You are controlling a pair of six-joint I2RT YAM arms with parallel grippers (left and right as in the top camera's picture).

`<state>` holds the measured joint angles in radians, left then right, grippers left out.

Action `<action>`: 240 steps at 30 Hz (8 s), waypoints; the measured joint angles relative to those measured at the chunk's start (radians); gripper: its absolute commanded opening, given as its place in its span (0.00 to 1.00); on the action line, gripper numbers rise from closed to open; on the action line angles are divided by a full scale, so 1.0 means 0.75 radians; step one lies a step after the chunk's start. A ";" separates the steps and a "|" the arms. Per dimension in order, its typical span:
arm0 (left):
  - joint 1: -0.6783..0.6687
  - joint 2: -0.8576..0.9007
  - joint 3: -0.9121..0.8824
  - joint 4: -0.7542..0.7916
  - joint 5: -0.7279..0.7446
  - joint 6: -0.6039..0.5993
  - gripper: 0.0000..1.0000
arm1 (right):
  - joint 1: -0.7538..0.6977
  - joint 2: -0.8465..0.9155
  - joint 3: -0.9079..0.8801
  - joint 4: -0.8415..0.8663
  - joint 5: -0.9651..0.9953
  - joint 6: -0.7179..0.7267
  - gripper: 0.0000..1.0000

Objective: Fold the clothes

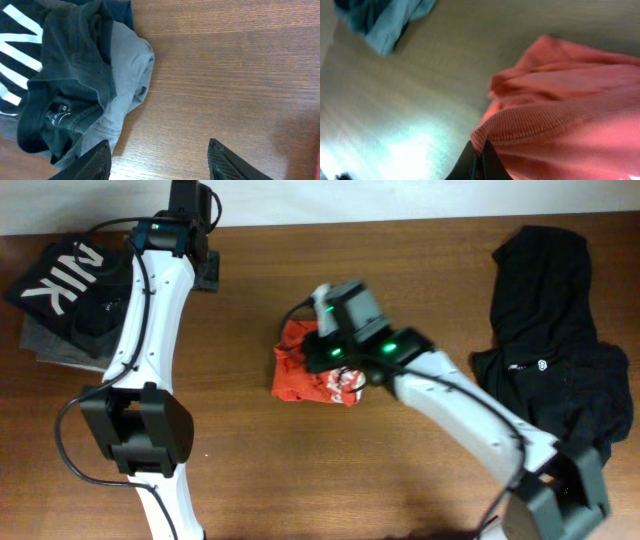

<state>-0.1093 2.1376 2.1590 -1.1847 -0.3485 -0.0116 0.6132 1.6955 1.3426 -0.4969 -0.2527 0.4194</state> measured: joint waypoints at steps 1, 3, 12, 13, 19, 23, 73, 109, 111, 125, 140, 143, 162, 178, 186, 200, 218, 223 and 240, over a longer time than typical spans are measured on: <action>0.005 0.000 0.000 -0.001 0.008 0.000 0.61 | 0.027 0.032 0.001 0.018 0.001 0.001 0.04; 0.015 0.000 0.000 -0.001 0.027 0.000 0.61 | 0.064 0.107 0.001 0.038 0.002 0.000 0.04; 0.049 0.000 0.000 0.000 0.048 0.000 0.61 | 0.078 0.337 0.000 -0.001 -0.027 -0.008 0.04; 0.050 0.000 0.000 0.000 0.050 0.000 0.61 | 0.078 0.336 0.002 -0.010 -0.031 -0.013 0.08; 0.050 0.000 0.000 0.004 0.053 0.000 0.61 | 0.077 0.329 0.131 -0.259 -0.049 -0.093 0.57; 0.050 0.000 0.000 0.005 0.060 0.000 0.61 | 0.077 0.303 0.355 -0.488 -0.014 -0.158 0.64; 0.050 0.000 0.000 0.031 0.401 0.166 0.62 | -0.188 0.528 0.544 -0.881 0.205 -0.191 0.04; 0.050 0.000 0.000 0.034 0.421 0.215 0.62 | -0.101 0.653 0.841 -0.774 0.114 -0.161 0.04; 0.050 0.000 0.000 0.034 0.450 0.238 0.62 | -0.139 0.650 0.841 -0.827 0.114 -0.145 0.18; 0.047 0.000 -0.057 0.060 0.810 0.530 0.60 | -0.281 0.608 0.842 -0.909 0.050 -0.187 0.59; -0.145 0.263 -0.086 0.201 1.065 0.701 0.61 | -0.520 0.548 0.914 -1.013 0.035 -0.198 0.59; -0.168 0.284 -0.096 0.226 1.102 0.698 0.62 | -0.527 0.548 0.914 -1.013 0.035 -0.214 0.59; -0.187 0.284 -0.096 0.266 1.319 0.759 0.35 | -0.526 0.548 0.914 -1.015 0.056 -0.226 0.59; -0.194 0.284 -0.101 0.260 1.242 0.763 0.00 | -0.526 0.548 0.914 -1.029 0.060 -0.226 0.59; -0.193 0.284 -0.098 0.197 1.232 0.732 0.00 | -0.526 0.548 0.914 -1.039 0.060 -0.225 0.59; 0.013 0.213 0.375 -0.550 1.194 0.585 0.00 | -0.526 0.548 0.914 -1.043 0.060 -0.227 0.59; 0.045 0.178 -0.239 -0.532 0.778 0.434 0.00 | -0.526 0.548 0.914 -1.043 0.060 -0.256 0.59; 0.045 0.178 -0.452 -0.412 0.767 0.417 0.13 | -0.526 0.548 0.914 -1.041 0.060 -0.259 0.59; 0.046 0.164 -0.284 -0.531 0.642 0.284 0.97 | -0.528 0.548 0.914 -1.029 0.060 -0.325 0.61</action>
<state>-0.0750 2.2608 1.9457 -1.5826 0.1333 0.2012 0.2173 2.1063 2.0281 -1.2690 -0.2077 0.1761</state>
